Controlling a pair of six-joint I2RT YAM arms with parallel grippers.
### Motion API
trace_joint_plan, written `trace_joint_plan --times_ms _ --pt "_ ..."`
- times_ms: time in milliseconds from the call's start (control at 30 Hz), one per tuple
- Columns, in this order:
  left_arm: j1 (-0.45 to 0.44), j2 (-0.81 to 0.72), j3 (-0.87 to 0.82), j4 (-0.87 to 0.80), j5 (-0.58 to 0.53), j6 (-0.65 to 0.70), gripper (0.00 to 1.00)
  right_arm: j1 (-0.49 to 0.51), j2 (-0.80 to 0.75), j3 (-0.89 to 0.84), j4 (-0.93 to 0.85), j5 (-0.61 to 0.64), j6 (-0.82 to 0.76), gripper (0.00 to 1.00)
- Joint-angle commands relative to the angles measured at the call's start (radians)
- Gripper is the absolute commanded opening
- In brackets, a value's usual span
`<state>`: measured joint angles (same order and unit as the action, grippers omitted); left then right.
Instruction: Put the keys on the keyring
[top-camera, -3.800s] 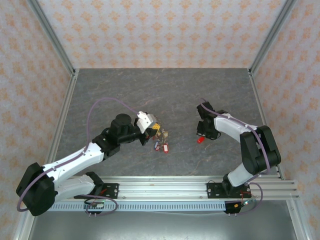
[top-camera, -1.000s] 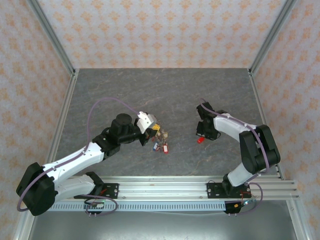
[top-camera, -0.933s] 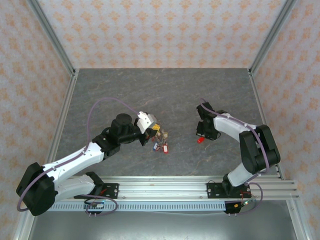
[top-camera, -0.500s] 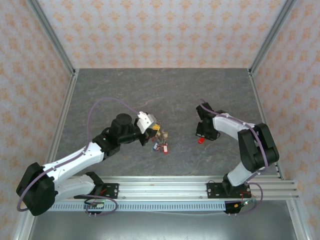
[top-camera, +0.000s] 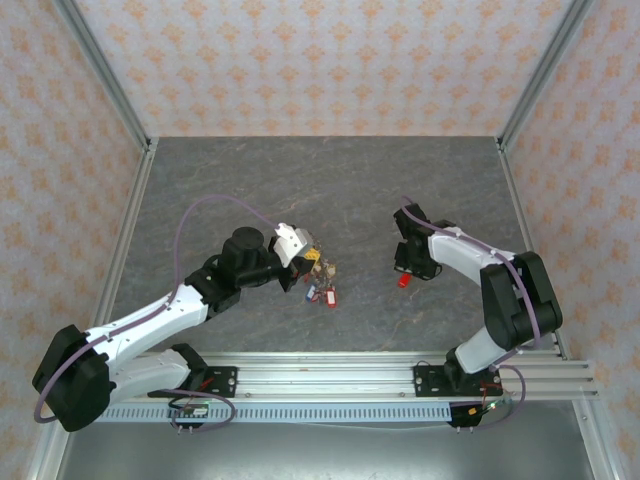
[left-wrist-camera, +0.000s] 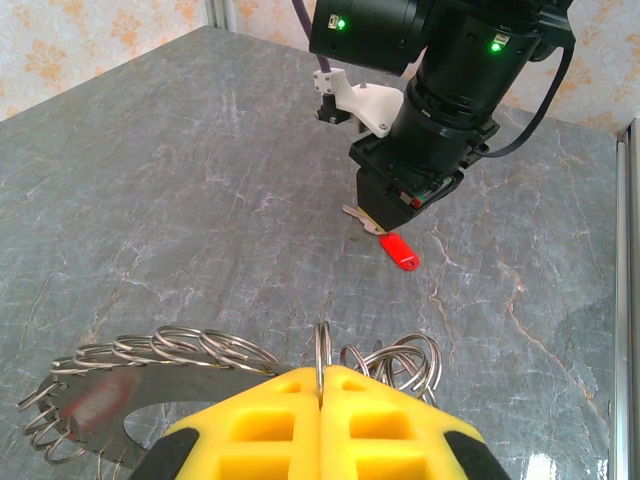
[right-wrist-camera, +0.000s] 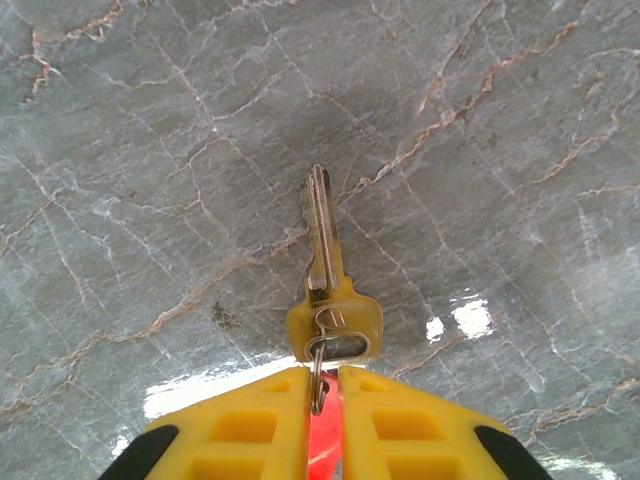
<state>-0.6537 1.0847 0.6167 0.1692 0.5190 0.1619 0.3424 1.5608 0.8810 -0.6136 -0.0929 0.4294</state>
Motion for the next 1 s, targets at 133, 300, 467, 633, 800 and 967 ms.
trace_joint_plan --times_ms 133,300,467,633,800,967 --pt "0.006 -0.014 0.039 0.053 0.020 0.009 0.00 0.005 0.019 0.021 -0.022 0.031 -0.011 0.14" --pt "0.006 -0.019 0.037 0.052 0.015 0.010 0.00 0.005 0.022 0.021 -0.024 0.027 -0.015 0.11" --pt "0.006 -0.016 0.041 0.049 0.018 0.011 0.00 0.005 0.012 0.021 -0.032 0.025 -0.014 0.07" --pt "0.006 -0.017 0.041 0.049 0.020 0.010 0.00 0.006 -0.063 0.002 -0.011 0.002 -0.030 0.04" --pt "0.006 -0.017 0.041 0.060 0.019 0.004 0.00 0.005 -0.249 -0.073 0.135 -0.152 -0.093 0.02" --pt "0.006 -0.016 0.049 0.078 0.025 -0.005 0.00 0.006 -0.492 -0.218 0.421 -0.386 -0.182 0.00"
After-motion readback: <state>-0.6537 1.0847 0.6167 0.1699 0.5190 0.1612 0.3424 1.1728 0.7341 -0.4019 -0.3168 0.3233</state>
